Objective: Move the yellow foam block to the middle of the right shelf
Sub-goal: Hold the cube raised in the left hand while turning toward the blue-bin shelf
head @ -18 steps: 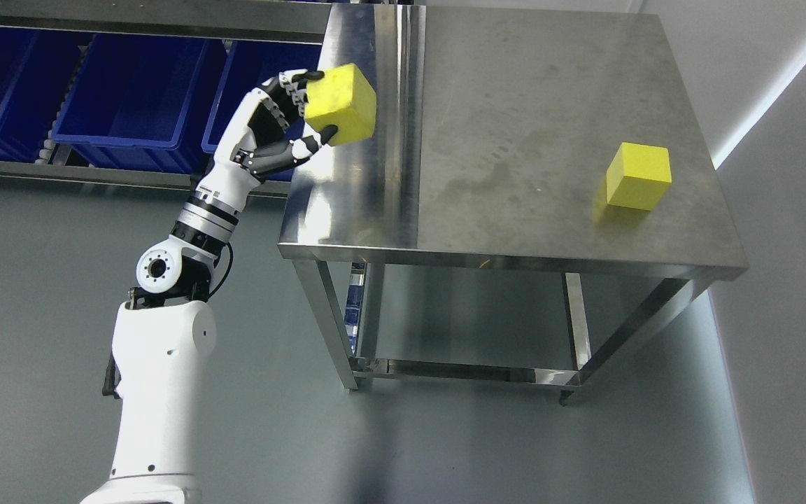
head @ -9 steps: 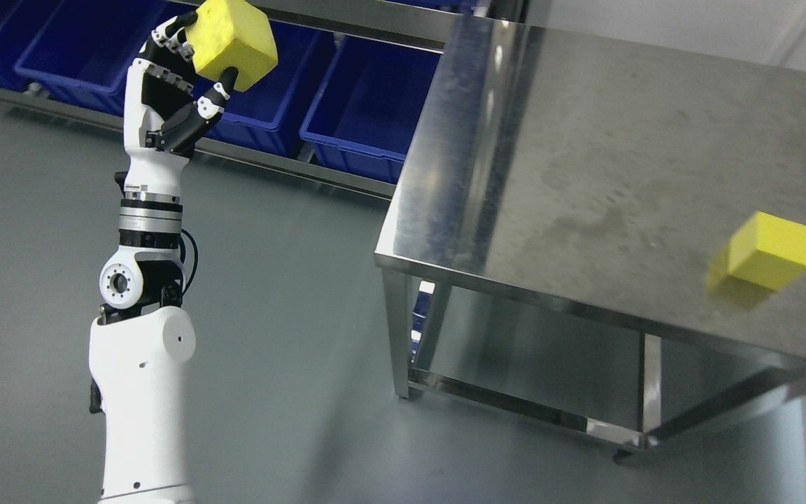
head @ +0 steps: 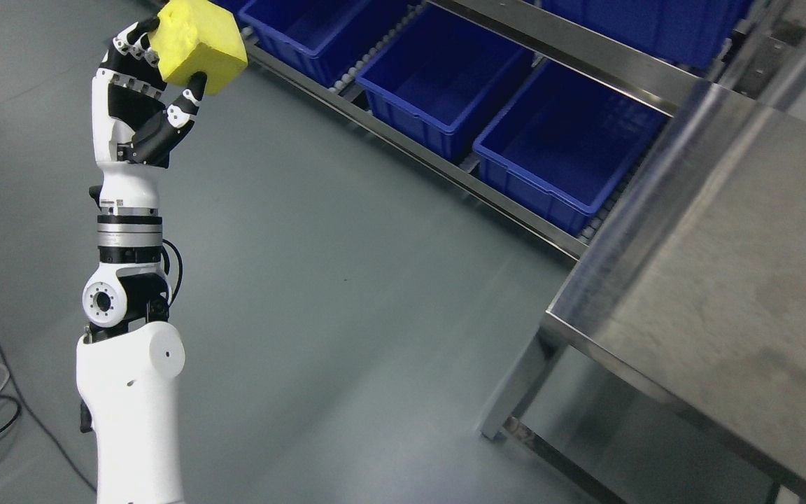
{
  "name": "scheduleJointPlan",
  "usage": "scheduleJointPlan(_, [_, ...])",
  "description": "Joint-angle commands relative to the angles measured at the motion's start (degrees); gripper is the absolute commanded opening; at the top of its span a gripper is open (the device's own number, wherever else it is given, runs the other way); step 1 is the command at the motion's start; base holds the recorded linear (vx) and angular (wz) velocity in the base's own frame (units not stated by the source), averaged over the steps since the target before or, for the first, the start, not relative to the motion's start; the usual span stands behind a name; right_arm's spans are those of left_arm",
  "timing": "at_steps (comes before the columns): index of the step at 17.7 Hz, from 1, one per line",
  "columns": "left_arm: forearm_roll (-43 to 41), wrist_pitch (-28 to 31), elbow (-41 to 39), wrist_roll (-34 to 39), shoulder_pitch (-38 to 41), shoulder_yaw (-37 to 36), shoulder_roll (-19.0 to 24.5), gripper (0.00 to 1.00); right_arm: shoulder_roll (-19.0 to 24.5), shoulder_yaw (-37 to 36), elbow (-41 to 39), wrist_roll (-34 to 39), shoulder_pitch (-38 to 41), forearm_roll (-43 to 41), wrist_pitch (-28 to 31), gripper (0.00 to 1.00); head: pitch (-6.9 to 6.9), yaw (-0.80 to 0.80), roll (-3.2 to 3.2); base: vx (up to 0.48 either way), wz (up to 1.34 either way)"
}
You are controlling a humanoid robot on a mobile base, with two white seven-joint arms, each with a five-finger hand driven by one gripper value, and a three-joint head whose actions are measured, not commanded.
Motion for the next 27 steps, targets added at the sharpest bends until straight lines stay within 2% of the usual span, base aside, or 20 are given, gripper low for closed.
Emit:
scheduleJointPlan(1, [0.2, 0.0, -2.8, -0.1, 1.1, 1.8, 0.8, 0.32, -1.0, 0.0, -1.0, 0.0, -0.2, -0.1, 0.0, 1.00, 0.00, 0.00, 0.00, 0.108, 0.69])
scheduleJointPlan(10, [0.1, 0.2, -3.4, 0.1, 3.4, 0.0, 0.8, 0.32, -1.0, 0.0, -1.0, 0.0, -0.1, 0.0, 0.0, 1.00, -0.01, 0.00, 0.00, 0.126, 0.63])
scheduleJointPlan(17, [0.0, 0.8, -3.4, 0.6, 5.0, -11.3, 0.8, 0.32, -1.0, 0.0, -1.0, 0.0, -0.1, 0.0, 0.0, 1.00, -0.01, 0.00, 0.00, 0.148, 0.42])
scheduleJointPlan(22, [0.0, 2.4, -3.4, 0.5, 5.6, -15.6, 0.8, 0.32, -1.0, 0.0, -1.0, 0.0, -0.2, 0.0, 0.0, 1.00, -0.01, 0.00, 0.00, 0.195, 0.22])
scheduleJointPlan(27, [0.0, 1.8, -4.7, 0.4, 7.1, -16.9, 0.8, 0.32, -1.0, 0.0, -1.0, 0.0, -0.2, 0.0, 0.0, 1.00, -0.01, 0.00, 0.00, 0.229, 0.05])
